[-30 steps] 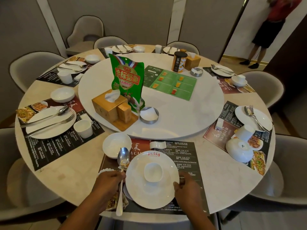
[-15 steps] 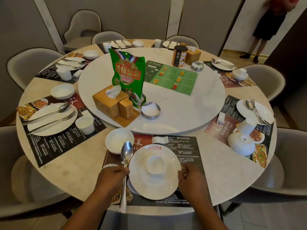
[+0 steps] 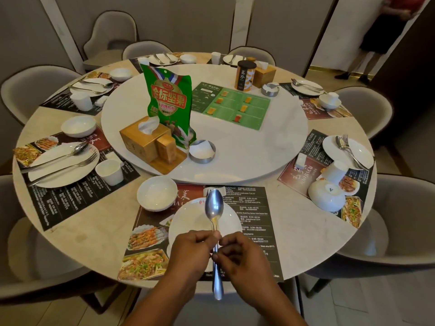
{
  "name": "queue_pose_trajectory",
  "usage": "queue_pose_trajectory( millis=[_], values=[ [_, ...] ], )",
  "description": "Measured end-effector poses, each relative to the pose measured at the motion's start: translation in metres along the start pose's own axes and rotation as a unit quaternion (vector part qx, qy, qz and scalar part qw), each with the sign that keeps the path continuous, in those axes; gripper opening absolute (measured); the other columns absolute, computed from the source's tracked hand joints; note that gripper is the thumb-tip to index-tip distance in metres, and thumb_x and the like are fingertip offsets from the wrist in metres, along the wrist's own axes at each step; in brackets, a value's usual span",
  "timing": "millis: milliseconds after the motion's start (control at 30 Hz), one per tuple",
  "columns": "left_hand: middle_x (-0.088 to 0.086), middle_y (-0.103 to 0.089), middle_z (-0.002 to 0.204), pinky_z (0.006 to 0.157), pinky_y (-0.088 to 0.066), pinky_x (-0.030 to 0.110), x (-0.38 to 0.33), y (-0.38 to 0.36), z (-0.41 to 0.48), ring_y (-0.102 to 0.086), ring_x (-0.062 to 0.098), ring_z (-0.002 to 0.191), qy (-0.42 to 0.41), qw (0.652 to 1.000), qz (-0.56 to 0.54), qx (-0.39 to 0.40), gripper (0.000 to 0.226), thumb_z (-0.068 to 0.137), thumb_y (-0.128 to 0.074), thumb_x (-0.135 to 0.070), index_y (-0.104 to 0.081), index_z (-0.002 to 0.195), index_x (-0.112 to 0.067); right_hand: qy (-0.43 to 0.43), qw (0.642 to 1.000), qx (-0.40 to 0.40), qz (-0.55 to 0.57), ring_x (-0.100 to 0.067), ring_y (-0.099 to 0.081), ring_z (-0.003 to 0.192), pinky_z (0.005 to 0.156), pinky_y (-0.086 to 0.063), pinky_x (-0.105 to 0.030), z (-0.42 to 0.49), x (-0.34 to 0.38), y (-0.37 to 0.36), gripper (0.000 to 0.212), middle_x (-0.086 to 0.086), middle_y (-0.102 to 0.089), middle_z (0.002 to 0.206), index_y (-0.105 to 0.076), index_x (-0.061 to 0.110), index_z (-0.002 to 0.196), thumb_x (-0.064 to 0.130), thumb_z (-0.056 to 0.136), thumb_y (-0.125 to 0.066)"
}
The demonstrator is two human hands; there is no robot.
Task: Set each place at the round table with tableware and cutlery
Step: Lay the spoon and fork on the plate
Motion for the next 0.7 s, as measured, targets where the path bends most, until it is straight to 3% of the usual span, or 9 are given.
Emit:
queue_pose_trajectory(
  millis=[133, 267, 367, 533, 700],
  values=[
    [-0.006, -0.074, 0.093, 0.088, -0.055, 0.038, -0.001, -0.025, -0.007, -0.067, 0.015, 0.091, -0.021, 1.0, 0.019, 0.009, 0.009, 0.087, -0.07, -0.028, -0.079, 0.087, -0.026, -0.034, 0.999, -0.015, 0.032, -0.013, -0.071, 0.072, 0.067, -0.061, -0.034, -0.007, -0.012, 0.02, 0.015, 0.003, -0.073, 0.077, -0.069, 0.017, 0.091, 0.005, 0.086, -0.074],
    [-0.014, -0.075, 0.08, 0.073, -0.053, 0.024, -0.001, -0.05, -0.011, -0.068, 0.006, 0.082, -0.032, 0.998, 0.032, 0.048, 0.017, 0.09, -0.067, -0.028, -0.077, 0.076, -0.03, -0.07, 0.995, -0.025, 0.066, -0.02, -0.073, 0.078, 0.066, -0.061, -0.031, -0.009, -0.03, 0.039, 0.015, -0.006, -0.074, 0.08, -0.071, 0.013, 0.094, -0.001, 0.087, -0.07],
    [-0.014, -0.074, 0.081, 0.081, -0.054, 0.03, 0.004, -0.06, -0.012, -0.067, 0.009, 0.084, -0.024, 0.995, 0.073, 0.06, 0.017, 0.092, -0.063, -0.035, -0.076, 0.081, -0.029, -0.105, 0.992, -0.063, 0.043, -0.018, -0.073, 0.068, 0.062, -0.061, -0.032, 0.0, -0.052, 0.059, 0.011, -0.007, -0.074, 0.076, -0.071, 0.011, 0.092, 0.001, 0.088, -0.07],
    [-0.018, -0.07, 0.09, 0.081, -0.055, 0.033, -0.001, -0.04, -0.007, -0.067, 0.009, 0.08, -0.093, 0.982, 0.163, -0.004, 0.01, 0.09, -0.063, -0.034, -0.07, 0.082, -0.036, -0.164, 0.98, -0.097, -0.064, -0.014, -0.073, 0.069, 0.068, -0.062, -0.042, 0.024, -0.093, 0.08, 0.005, 0.003, -0.075, 0.072, -0.071, 0.019, 0.086, 0.016, 0.086, -0.074],
    [-0.018, -0.066, 0.093, 0.076, -0.049, 0.025, -0.007, 0.001, 0.006, -0.06, 0.004, 0.086, -0.138, 0.968, 0.19, -0.086, 0.011, 0.09, -0.065, -0.024, -0.07, 0.088, -0.034, -0.167, 0.973, -0.103, -0.121, -0.011, -0.07, 0.07, 0.074, -0.061, -0.04, 0.035, -0.104, 0.077, 0.009, 0.007, -0.072, 0.07, -0.07, 0.025, 0.081, 0.02, 0.086, -0.075]
  ],
)
Point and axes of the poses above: each hand's wrist, its own z-axis towards the middle knuckle, its own y-axis out of the back of the hand, x = y × z, the point moved 7 cm from there along z, towards the middle knuckle
